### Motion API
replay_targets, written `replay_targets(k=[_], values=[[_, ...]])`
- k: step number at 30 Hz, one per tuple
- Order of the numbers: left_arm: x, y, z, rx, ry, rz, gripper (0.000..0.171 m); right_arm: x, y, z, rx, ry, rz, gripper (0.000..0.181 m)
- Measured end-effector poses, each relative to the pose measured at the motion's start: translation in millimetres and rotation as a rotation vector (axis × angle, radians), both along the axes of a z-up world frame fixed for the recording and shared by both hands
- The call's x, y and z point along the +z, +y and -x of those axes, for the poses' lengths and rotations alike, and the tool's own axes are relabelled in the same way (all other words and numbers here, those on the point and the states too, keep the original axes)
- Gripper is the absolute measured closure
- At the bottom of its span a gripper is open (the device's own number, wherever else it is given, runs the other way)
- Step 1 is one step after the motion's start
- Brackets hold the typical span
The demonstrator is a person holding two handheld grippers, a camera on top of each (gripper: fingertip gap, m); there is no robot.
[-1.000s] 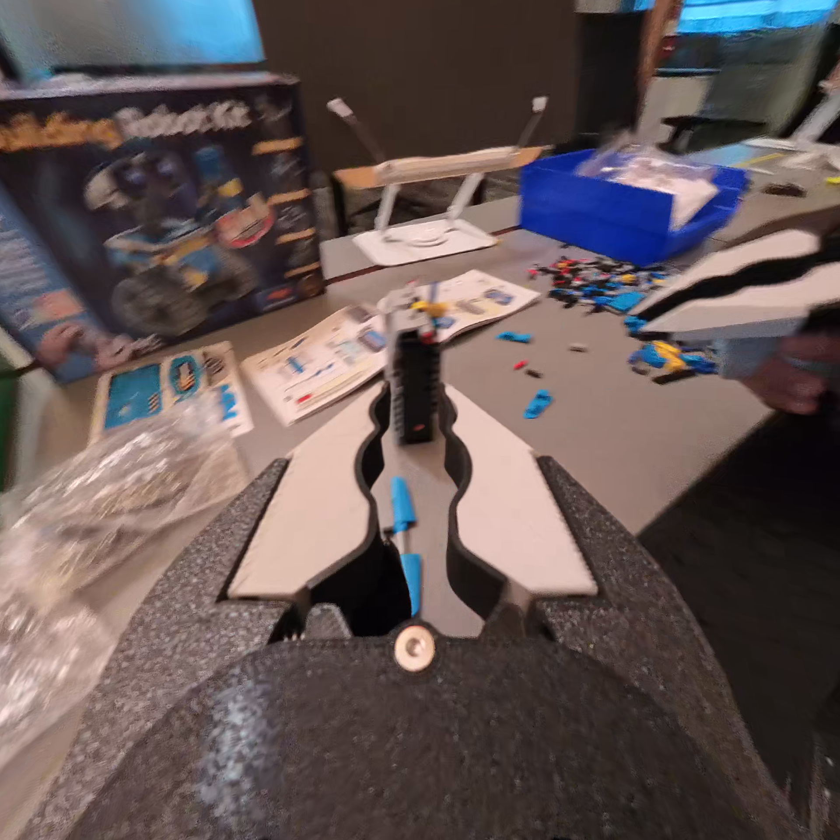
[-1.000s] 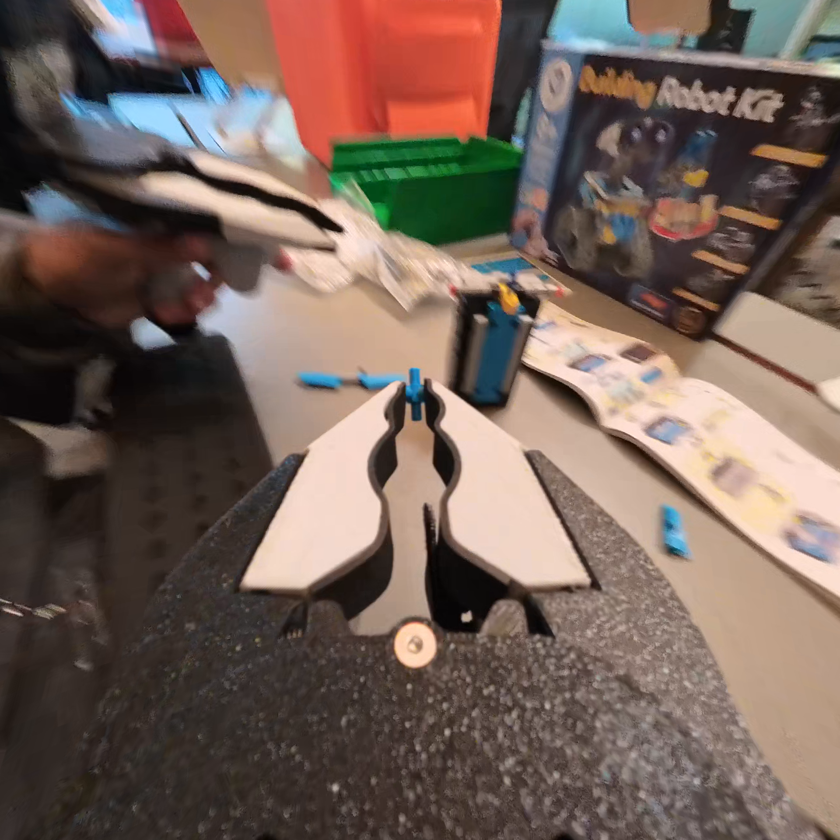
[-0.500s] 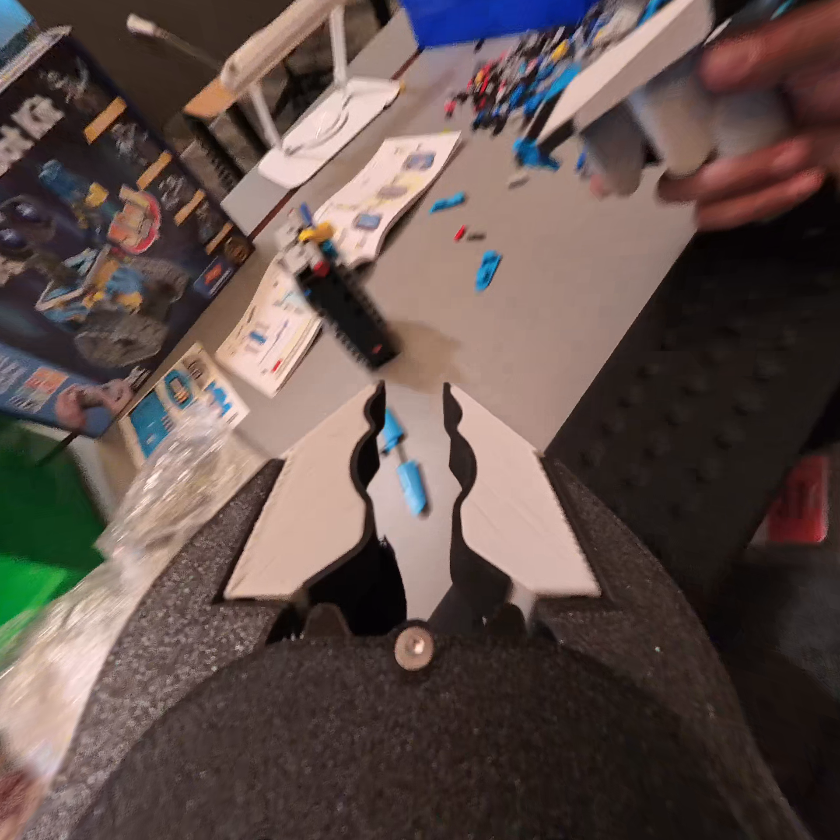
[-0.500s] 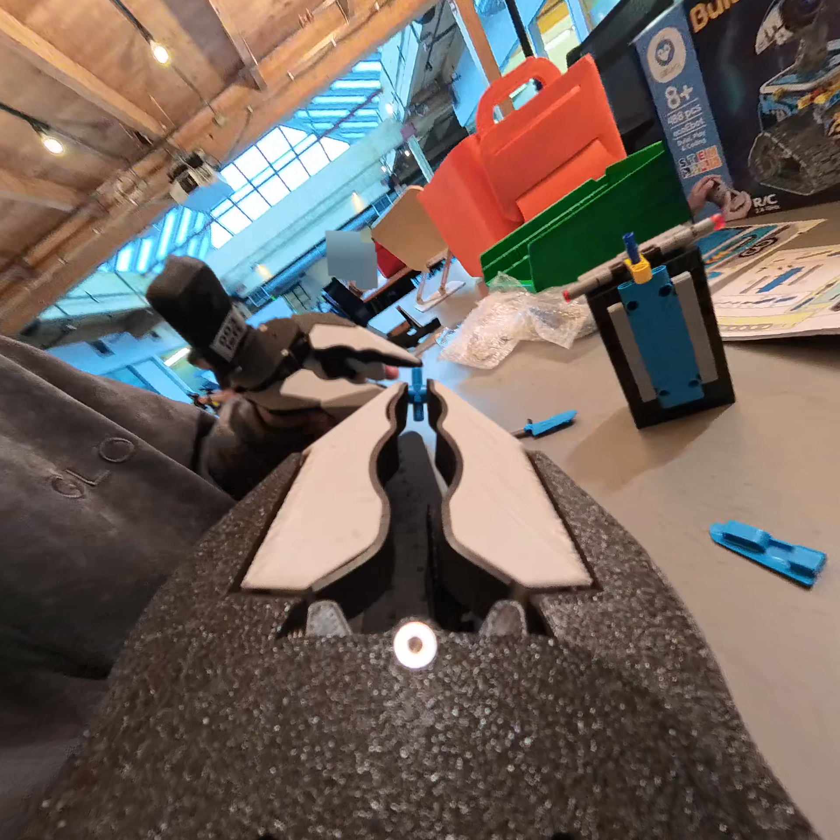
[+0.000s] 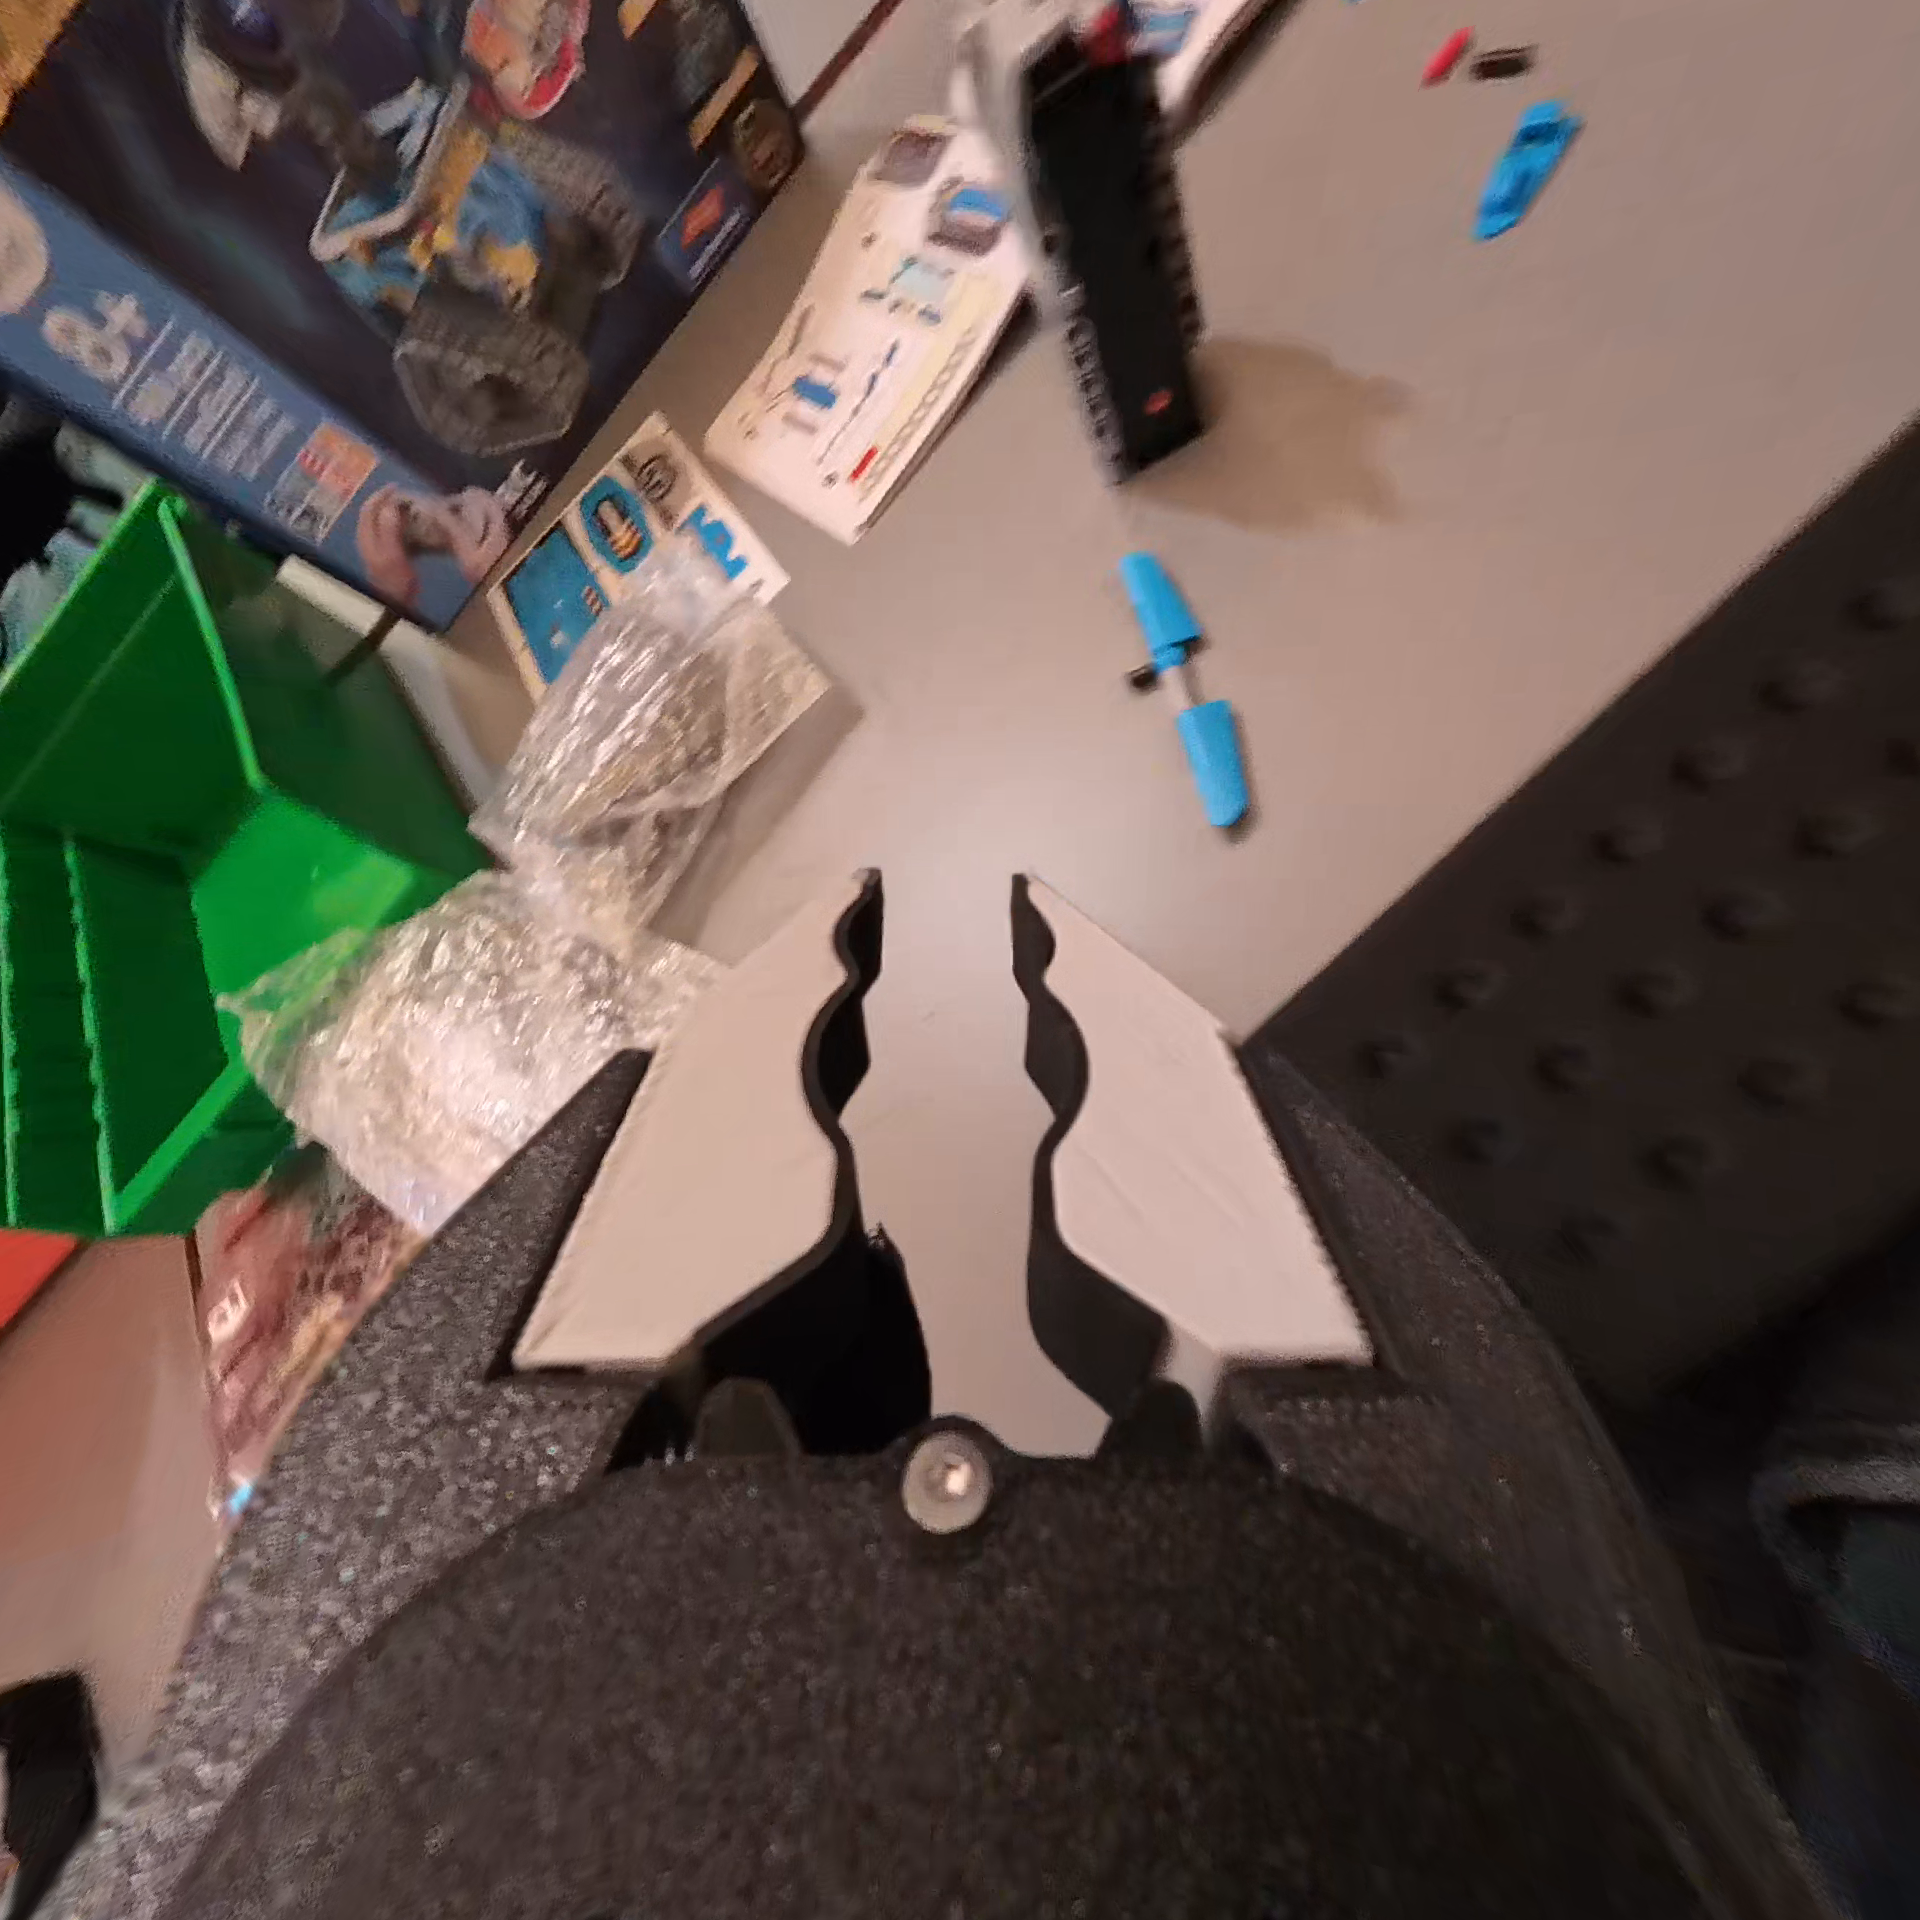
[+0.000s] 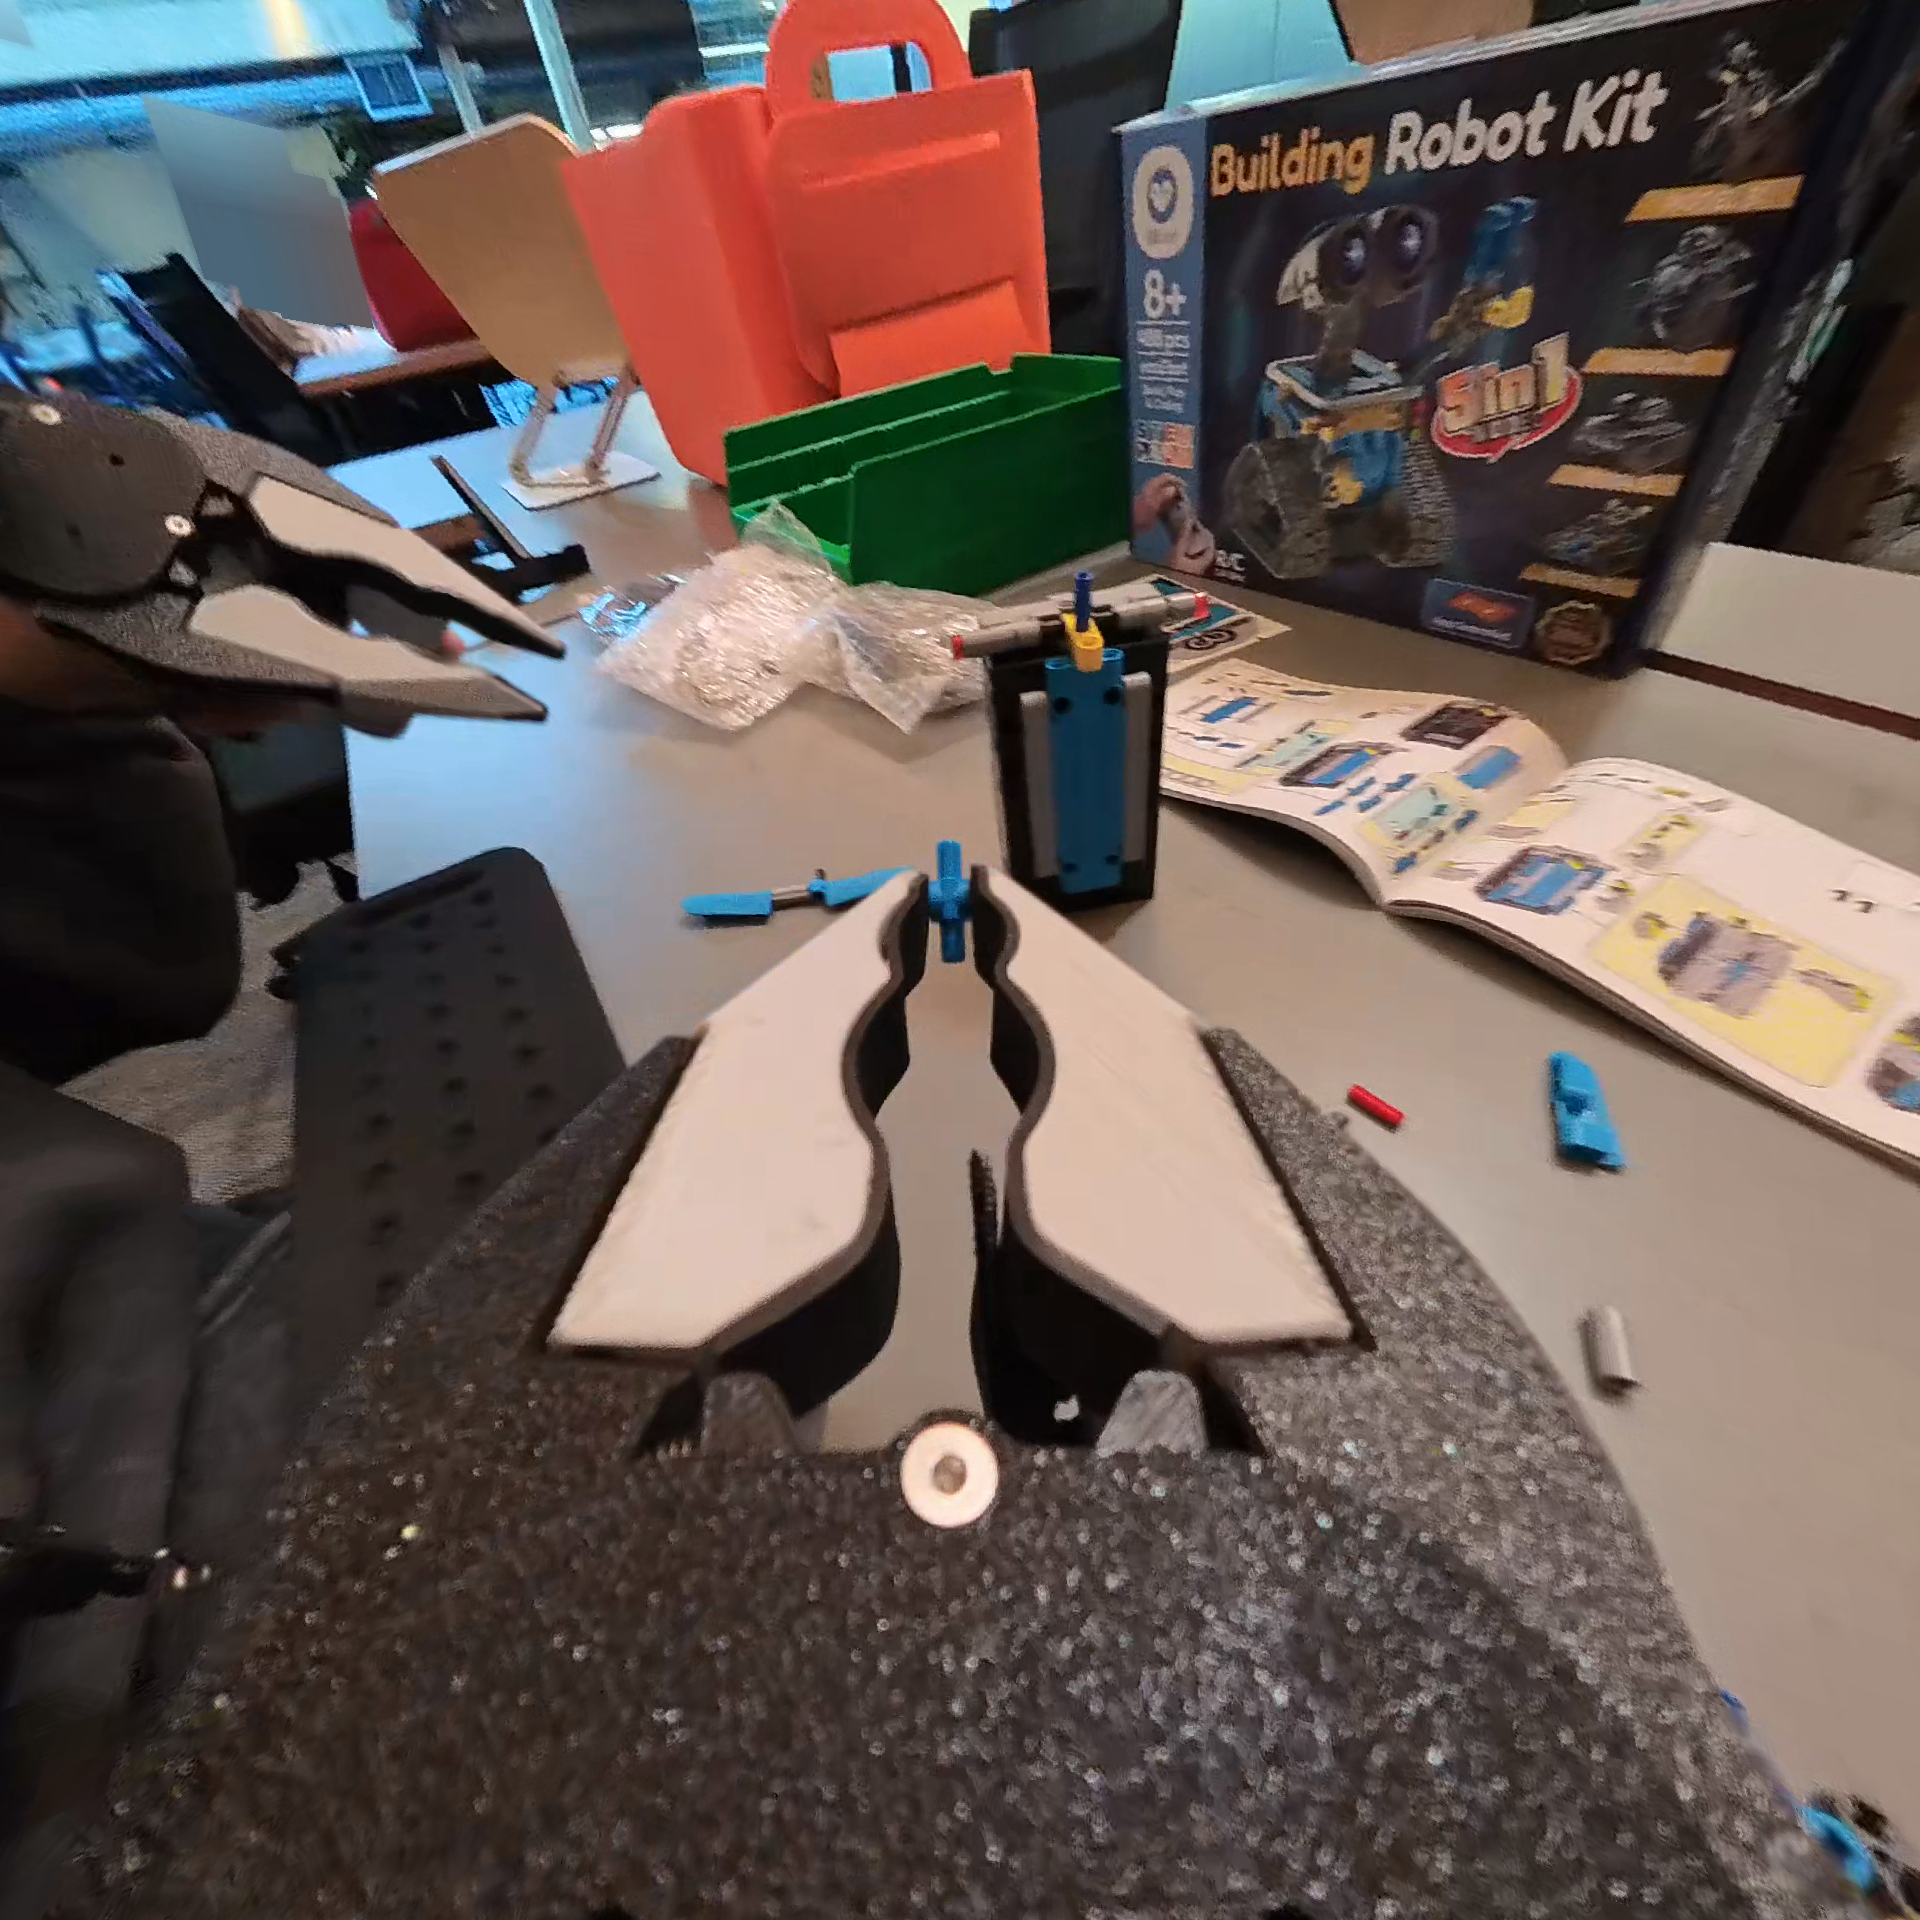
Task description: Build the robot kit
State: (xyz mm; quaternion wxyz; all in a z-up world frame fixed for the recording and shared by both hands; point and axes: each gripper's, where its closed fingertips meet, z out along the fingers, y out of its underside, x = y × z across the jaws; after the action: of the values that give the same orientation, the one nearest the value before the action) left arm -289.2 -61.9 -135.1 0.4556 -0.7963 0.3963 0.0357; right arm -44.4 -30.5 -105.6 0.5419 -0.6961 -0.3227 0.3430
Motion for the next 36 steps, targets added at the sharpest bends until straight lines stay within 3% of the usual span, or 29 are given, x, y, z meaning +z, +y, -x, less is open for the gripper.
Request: replay_targets(k=[4,7,11,14,17,21,25,28,32,36], values=[[-1,26,20,0.127,-0.066,-0.015,0.148,-9,12,-18,-0.053,-0.081,-0.010,0.174],[-2,37,-6,0.131,-0.192,0.006,0.148,-15,22,-33,-0.105,-0.132,-0.017,0.174],[7,33,-77,-0.096,-0.343,0.076,0.150,-27,30,-42,-0.125,-0.158,0.019,0.173],[12,12,-148,-0.316,-0.666,0.382,0.151,-32,33,-43,-0.110,-0.121,0.073,0.174],[11,10,-200,-0.385,-0.881,0.572,0.151,-35,35,-45,-0.101,-0.086,0.123,0.173],[-8,28,-228,-0.354,-0.829,0.509,0.151,-43,35,-42,-0.070,-0.083,0.180,0.174],[8,47,-231,-0.386,-0.820,0.297,0.151,-46,35,-40,-0.054,-0.060,0.212,0.174],[3,55,-233,-0.401,-0.703,0.155,0.151,-46,39,-41,-0.053,-0.028,0.240,0.174],[-12,56,-234,-0.392,-0.595,0.125,0.155,-50,42,-43,-0.063,-0.014,0.275,0.174],[-9,56,-234,-0.391,-0.730,0.250,0.155,-51,43,-42,-0.059,-0.012,0.287,0.173]])
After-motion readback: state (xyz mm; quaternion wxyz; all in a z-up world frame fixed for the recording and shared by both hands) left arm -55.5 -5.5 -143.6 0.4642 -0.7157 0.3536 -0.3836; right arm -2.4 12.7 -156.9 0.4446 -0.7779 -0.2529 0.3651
